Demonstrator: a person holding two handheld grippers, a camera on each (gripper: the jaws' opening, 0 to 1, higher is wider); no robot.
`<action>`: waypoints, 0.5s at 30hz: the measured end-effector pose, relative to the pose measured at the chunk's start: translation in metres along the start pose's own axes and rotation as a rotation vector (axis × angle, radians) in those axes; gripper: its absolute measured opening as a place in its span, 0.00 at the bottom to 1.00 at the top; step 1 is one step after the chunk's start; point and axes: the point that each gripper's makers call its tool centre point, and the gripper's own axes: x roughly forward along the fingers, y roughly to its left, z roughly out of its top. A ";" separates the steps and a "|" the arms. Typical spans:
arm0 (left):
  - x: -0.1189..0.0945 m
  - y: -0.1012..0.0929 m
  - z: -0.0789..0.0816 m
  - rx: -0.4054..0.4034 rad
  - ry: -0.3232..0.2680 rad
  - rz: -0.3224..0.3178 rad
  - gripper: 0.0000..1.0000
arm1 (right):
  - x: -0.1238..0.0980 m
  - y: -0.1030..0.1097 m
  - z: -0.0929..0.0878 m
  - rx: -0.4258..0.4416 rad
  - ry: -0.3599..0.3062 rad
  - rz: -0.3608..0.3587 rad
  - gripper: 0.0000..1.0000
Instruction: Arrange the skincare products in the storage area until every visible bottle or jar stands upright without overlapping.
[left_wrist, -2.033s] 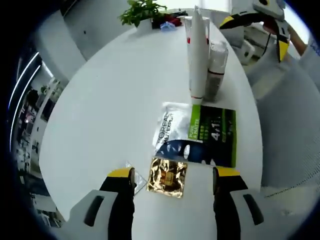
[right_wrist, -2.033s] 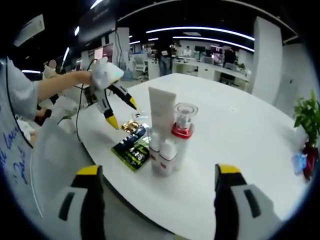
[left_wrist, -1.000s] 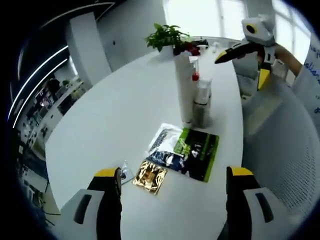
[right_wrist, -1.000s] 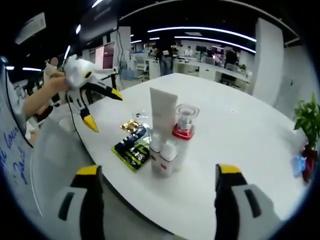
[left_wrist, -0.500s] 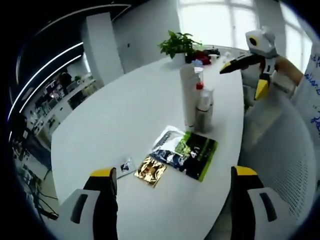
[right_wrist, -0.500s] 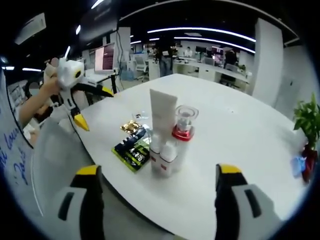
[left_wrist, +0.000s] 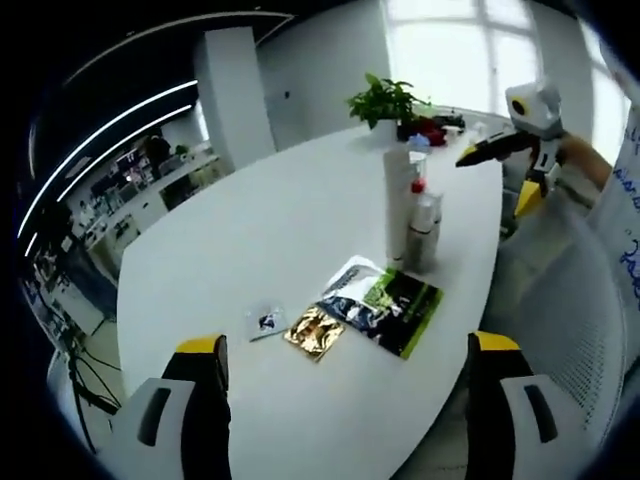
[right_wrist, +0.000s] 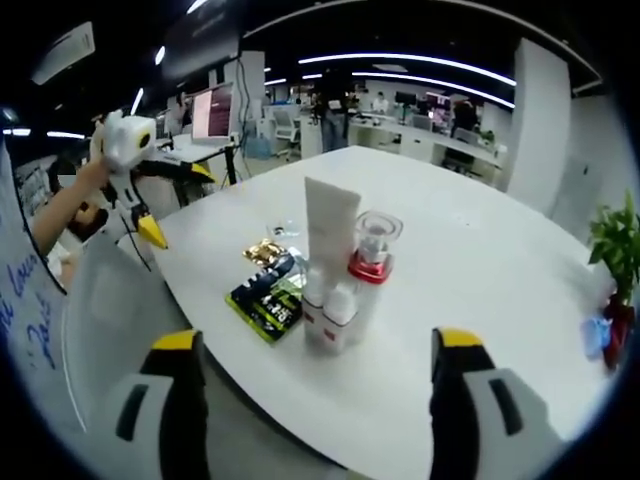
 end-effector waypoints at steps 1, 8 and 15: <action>-0.002 0.000 -0.001 -0.002 -0.004 0.004 0.97 | 0.000 0.000 -0.001 0.000 0.002 0.000 0.95; -0.012 0.009 -0.005 -0.044 -0.011 0.050 0.97 | 0.001 -0.001 -0.001 -0.001 0.005 0.000 0.95; -0.005 0.022 -0.006 -0.076 -0.018 0.067 0.97 | 0.003 0.000 -0.001 0.004 0.003 0.010 0.94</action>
